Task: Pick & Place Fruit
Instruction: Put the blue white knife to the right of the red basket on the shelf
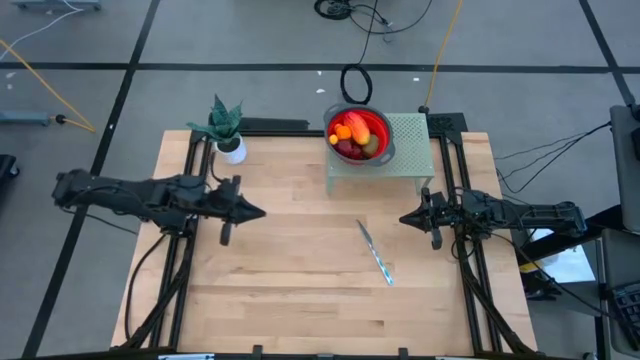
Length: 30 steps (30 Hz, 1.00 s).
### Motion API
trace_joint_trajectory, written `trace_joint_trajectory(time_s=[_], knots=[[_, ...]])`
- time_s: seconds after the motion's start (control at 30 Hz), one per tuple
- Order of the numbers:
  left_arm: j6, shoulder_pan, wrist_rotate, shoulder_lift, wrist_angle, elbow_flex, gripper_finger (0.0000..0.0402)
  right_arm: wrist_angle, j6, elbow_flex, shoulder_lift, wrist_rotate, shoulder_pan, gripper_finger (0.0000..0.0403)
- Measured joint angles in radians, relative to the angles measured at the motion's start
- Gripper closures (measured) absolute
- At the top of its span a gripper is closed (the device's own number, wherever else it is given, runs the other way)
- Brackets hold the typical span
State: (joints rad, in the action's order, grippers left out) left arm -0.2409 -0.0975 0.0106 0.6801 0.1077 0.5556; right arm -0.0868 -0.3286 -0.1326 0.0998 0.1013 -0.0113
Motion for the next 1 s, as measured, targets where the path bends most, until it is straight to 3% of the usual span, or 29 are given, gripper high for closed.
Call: trace_joint_trajectory(time_s=[0.57,1.0], knots=[[0.032,-0.002,-0.007,-0.352,0.0,-0.177,0.0398,0.0,-0.079,0.0,0.0,-0.006,0.0,0.0403],[0.056,-0.002,-0.009,-0.507,0.0,-0.282,0.04,0.075,-0.135,0.001,0.004,-0.16,0.0,0.0403]])
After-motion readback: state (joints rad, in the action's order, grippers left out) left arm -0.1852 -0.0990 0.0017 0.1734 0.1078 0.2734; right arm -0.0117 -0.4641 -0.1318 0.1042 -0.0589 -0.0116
